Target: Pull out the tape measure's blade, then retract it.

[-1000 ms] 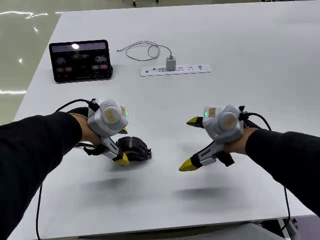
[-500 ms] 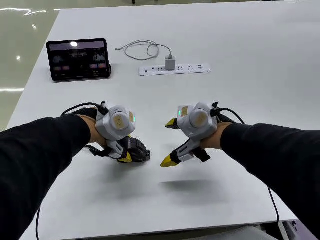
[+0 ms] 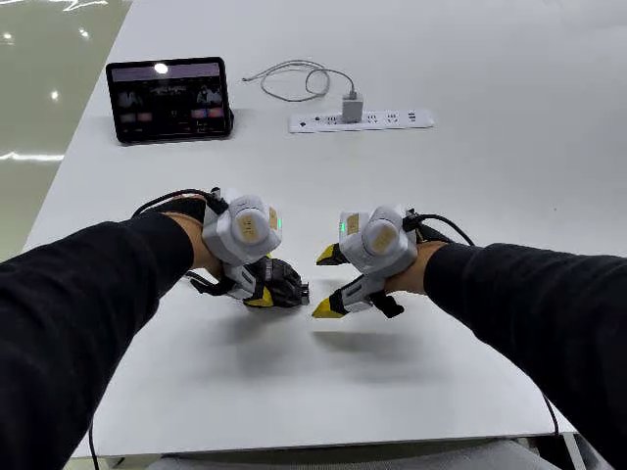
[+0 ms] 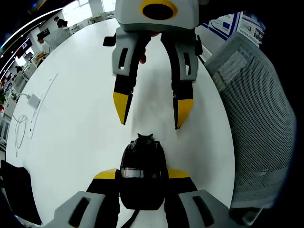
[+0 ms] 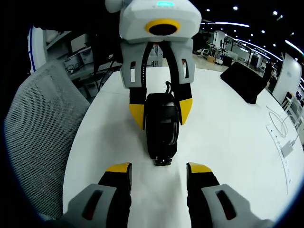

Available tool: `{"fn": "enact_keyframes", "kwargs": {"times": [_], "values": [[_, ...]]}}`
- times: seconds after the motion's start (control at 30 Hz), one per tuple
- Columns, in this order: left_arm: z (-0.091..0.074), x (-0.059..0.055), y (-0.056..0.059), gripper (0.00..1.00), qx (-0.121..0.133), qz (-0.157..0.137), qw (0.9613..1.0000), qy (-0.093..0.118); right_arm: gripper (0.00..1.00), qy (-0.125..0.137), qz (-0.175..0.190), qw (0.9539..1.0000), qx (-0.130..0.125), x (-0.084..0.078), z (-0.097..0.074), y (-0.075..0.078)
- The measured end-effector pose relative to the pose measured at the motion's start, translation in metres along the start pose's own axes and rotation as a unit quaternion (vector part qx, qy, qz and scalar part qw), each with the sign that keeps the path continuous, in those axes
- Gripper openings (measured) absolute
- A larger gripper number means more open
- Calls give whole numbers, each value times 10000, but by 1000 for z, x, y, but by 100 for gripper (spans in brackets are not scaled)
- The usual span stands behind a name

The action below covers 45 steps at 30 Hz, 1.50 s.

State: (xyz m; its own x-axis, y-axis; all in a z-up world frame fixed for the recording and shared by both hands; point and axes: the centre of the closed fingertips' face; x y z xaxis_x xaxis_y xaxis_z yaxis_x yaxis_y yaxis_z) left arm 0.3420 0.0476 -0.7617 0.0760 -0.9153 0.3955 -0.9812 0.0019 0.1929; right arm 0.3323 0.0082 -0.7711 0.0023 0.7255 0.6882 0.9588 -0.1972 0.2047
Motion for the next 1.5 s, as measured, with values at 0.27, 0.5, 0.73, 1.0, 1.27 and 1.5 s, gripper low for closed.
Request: {"fn": "enact_keyframes", "kwargs": {"times": [0.27,0.5,0.73,1.0,1.27,1.5], "values": [[0,1,0,32,-70,42,10000,55,28,-181,-21,9998,106,-3,14,-1],[0,0,-1,32,-75,20,9999,153,16,-157,-177,9997,110,-2,22,1],[0,0,-3,32,-76,6,9999,127,11,-188,-280,9992,198,-1,22,1],[1,0,-4,32,-71,-15,9999,140,9,-163,-270,9993,179,-2,20,2],[1,0,-4,32,-64,-30,9998,196,9,-203,-208,9994,208,-7,18,3],[1,0,-5,32,-37,-73,9996,256,9,-243,-172,9992,263,-12,14,5]]}}
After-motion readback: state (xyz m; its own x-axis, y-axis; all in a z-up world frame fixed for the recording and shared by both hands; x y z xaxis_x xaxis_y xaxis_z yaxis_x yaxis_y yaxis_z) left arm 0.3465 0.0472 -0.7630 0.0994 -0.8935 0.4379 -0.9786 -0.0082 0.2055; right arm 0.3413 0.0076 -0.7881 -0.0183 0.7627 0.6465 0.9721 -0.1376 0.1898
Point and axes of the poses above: the centre of the closed fingertips' face, and the gripper's own axes: z roughly forward along the fingers, y roughly to its right, x roughly out of its top, and after that the axes turned 15 degrees about -x, right-handed
